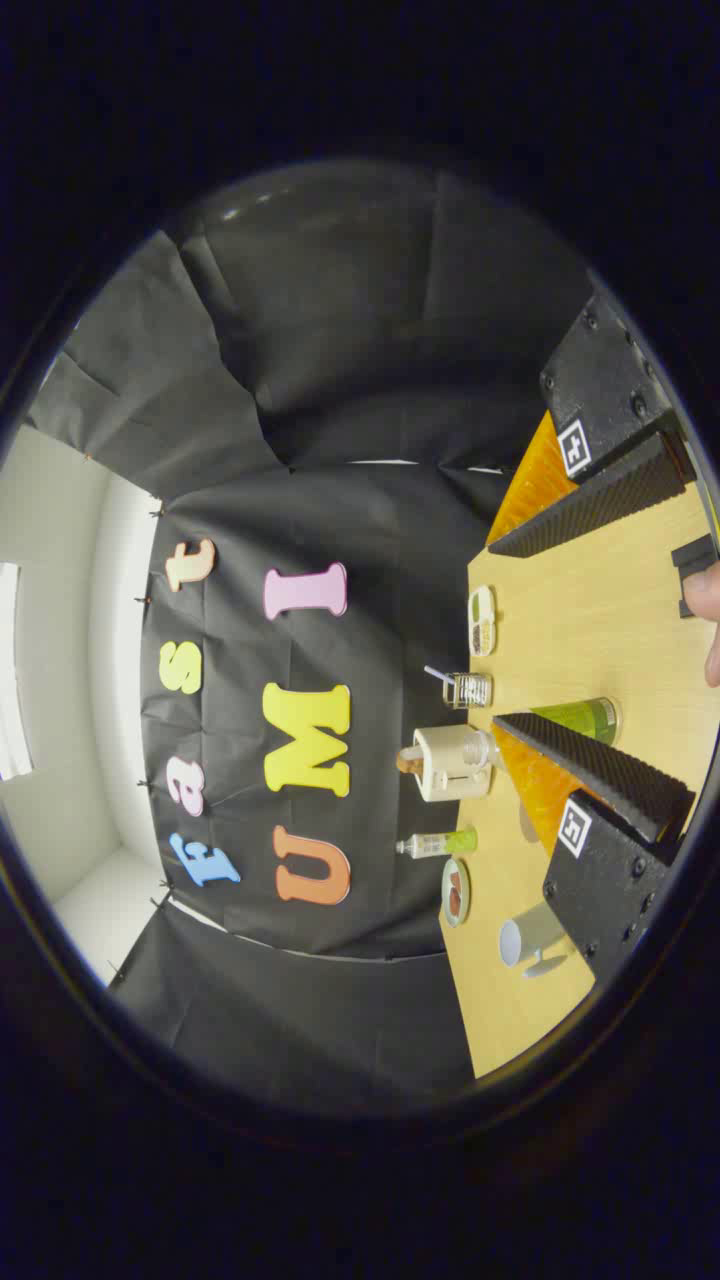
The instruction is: Take the bottle from table, then pour the juice into the cup, finally place the bottle on the coaster
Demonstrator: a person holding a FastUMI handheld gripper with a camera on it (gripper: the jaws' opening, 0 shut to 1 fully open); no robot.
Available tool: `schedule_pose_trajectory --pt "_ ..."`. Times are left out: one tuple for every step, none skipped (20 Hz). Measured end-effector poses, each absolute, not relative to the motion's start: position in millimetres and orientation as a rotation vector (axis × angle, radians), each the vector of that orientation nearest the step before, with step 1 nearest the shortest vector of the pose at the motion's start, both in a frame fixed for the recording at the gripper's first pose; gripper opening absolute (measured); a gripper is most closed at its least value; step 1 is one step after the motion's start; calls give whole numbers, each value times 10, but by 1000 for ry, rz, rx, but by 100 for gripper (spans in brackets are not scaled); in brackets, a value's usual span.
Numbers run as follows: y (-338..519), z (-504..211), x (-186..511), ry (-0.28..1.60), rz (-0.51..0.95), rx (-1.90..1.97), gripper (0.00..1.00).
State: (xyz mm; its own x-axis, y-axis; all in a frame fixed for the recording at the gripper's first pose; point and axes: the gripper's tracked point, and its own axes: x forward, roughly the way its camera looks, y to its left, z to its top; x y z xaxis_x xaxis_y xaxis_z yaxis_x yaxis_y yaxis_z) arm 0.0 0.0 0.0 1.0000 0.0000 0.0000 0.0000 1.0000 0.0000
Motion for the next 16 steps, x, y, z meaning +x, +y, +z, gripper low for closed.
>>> schedule_pose_trajectory --pt "30 -5 11 4 7 -9 100" --pt "69 -13 18 5 22 -19 100" --pt "114 -9 24 5 30 -26 100" --pt "126 1 25 1 34 -29 100" --pt "137 14 37 -4 38 -26 100" --pt "146 9 48 -6 41 -22 100" --pt "144 13 57 -5 40 -20 100" --pt "136 -5 70 -5 38 -19 100" --pt "141 -1 68 -3 41 -18 100" --pt "140 -2 74 -2 41 -14 100" --pt "132 8 71 -3 41 -8 100" --pt "131 6 83 -5 41 4 100" --pt "144 19 81 -7 45 16 100" --pt "157 7 91 -5 50 25 100" --pt "165 1 96 -3 55 28 100" --pt "171 -4 97 0 57 30 100"
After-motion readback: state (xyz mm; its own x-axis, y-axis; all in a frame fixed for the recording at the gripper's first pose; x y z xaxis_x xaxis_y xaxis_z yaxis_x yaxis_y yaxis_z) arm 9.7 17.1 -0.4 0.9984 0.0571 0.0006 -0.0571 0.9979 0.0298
